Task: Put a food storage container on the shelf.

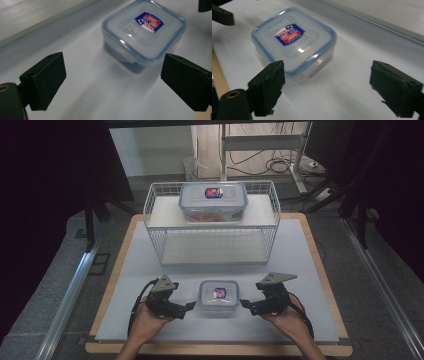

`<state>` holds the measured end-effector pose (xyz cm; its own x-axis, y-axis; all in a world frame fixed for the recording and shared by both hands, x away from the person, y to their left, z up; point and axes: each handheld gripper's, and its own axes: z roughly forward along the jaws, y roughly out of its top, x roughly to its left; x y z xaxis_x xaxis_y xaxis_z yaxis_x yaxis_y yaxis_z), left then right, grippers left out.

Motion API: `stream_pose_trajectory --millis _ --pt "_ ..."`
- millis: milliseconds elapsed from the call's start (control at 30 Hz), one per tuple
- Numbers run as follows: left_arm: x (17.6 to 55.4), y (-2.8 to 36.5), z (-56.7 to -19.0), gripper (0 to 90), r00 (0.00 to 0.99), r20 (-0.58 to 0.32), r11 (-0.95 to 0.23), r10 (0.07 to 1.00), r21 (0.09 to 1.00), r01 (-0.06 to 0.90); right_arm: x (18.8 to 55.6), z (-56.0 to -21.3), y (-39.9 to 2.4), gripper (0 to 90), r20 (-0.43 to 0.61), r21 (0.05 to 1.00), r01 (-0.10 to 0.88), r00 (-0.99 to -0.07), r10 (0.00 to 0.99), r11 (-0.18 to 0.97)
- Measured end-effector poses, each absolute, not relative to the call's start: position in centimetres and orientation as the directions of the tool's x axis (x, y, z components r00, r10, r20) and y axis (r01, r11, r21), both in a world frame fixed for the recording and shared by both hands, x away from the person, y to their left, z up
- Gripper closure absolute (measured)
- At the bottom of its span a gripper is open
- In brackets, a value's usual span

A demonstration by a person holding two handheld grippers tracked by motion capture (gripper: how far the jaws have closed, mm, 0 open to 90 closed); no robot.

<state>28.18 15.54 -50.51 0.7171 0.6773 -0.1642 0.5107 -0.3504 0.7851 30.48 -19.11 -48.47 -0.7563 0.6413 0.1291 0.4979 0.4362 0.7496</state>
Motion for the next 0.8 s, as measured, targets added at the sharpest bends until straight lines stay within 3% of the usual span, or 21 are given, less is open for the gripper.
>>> stream_pose_trajectory --millis 400,633,800 --pt "30.9 12.1 -52.0 5.5 0.751 -0.302 -0.358 0.587 0.735 0.576 32.3 -49.7 -16.5 12.0 0.203 0.698 0.542 -0.777 0.596 0.468" --pt "30.9 10.9 -52.7 4.2 0.767 -0.309 -0.407 0.562 0.704 0.582 33.1 -50.5 -15.9 11.3 0.305 0.676 0.593 -0.765 0.567 0.437" --pt "30.9 11.4 -52.4 9.0 0.759 -0.341 -0.38 0.555 0.707 0.596 33.1 -51.2 -15.6 10.7 0.363 0.64 0.624 -0.76 0.539 0.448"
